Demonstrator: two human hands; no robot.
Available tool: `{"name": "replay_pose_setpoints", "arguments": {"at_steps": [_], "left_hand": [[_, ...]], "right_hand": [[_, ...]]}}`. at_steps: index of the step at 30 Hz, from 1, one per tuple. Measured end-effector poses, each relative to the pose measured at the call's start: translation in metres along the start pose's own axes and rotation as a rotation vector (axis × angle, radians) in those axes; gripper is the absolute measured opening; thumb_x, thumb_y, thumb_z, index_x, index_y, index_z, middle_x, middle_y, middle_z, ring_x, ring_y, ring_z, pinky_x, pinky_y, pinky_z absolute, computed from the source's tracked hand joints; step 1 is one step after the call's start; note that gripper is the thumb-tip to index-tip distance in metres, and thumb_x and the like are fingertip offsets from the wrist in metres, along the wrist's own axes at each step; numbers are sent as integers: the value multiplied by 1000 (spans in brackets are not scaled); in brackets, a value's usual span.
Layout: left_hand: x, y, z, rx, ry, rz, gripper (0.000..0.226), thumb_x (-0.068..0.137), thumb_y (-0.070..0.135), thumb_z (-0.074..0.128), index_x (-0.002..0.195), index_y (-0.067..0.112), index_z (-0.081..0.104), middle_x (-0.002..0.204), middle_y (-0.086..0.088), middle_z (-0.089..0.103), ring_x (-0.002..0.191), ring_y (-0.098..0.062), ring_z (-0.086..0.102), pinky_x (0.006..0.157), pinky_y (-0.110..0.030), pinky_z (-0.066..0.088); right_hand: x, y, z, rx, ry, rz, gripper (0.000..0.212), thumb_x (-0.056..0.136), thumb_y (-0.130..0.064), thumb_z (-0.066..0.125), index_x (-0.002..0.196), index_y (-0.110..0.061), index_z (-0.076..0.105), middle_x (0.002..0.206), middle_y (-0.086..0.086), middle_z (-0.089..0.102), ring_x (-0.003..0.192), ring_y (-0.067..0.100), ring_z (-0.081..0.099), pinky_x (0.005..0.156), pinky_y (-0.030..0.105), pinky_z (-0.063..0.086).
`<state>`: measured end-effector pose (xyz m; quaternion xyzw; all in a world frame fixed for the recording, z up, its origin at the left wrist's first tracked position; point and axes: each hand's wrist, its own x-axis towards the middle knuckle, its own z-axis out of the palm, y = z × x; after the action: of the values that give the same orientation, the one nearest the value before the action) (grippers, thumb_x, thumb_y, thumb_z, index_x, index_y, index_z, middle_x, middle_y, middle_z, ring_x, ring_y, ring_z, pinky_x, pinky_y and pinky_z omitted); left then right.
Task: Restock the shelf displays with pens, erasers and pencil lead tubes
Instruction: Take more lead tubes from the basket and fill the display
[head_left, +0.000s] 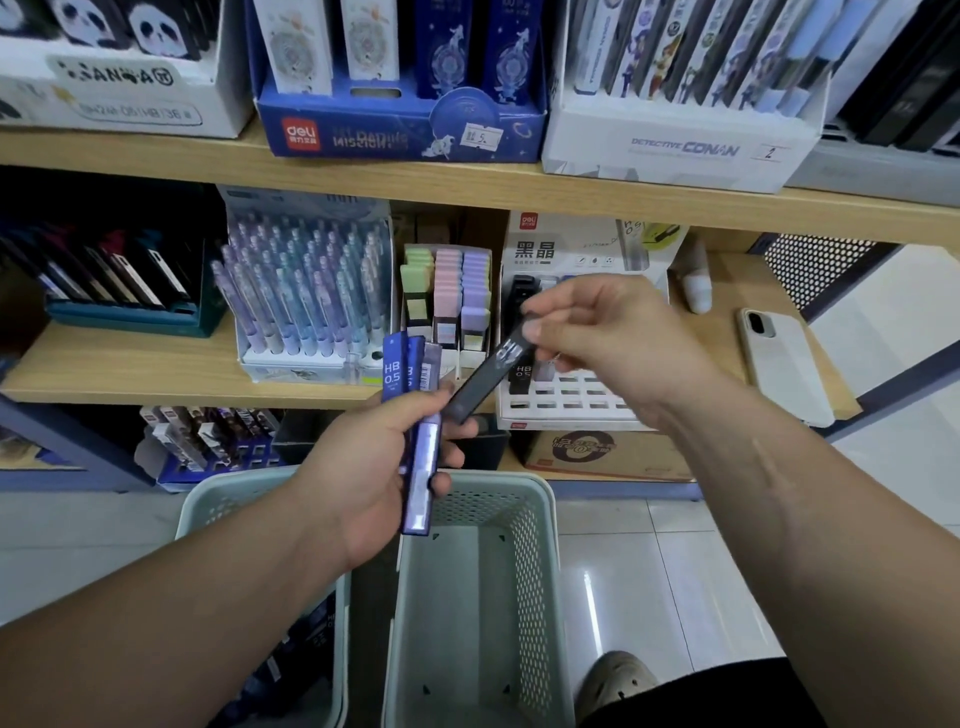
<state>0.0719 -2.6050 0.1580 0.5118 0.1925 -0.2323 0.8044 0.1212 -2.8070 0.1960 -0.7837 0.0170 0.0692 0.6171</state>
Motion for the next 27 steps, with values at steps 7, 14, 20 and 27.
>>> {"name": "replay_pose_setpoints", "arguments": {"at_steps": [7, 14, 20, 27], "left_hand": [[4, -4, -5, 30, 23, -16, 22, 97, 13, 54, 112, 10, 70, 84, -13, 73, 54, -16, 56, 44, -26, 44], [4, -5, -5, 50, -13, -12, 22, 97, 11, 56, 113, 9, 69, 84, -13, 71, 54, -17, 54, 45, -26, 42], [5, -5, -7, 49, -21, -9, 23, 96, 13, 57, 116, 9, 68, 85, -14, 70, 55, -17, 54, 44, -26, 42], [2, -2, -6, 46, -39, -26, 34, 98, 34, 54, 114, 8, 69, 87, -16, 70, 55, -19, 51, 47, -27, 38]], "right_hand": [[5, 22, -26, -450, 132, -205, 14, 83, -12, 82, 90, -19, 73, 81, -5, 70, 69, 0, 60, 70, 17, 52], [7, 33, -16, -631, 115, -341, 13, 85, -9, 79, 94, -18, 76, 81, -14, 68, 76, 4, 62, 69, 8, 46], [9, 35, -12, -704, 81, -370, 13, 85, -12, 79, 96, -19, 77, 80, -10, 69, 77, 7, 64, 69, 10, 46], [15, 45, -3, -748, 49, -420, 17, 76, -11, 86, 90, -19, 80, 84, -6, 61, 70, 8, 57, 72, 35, 54]]}}
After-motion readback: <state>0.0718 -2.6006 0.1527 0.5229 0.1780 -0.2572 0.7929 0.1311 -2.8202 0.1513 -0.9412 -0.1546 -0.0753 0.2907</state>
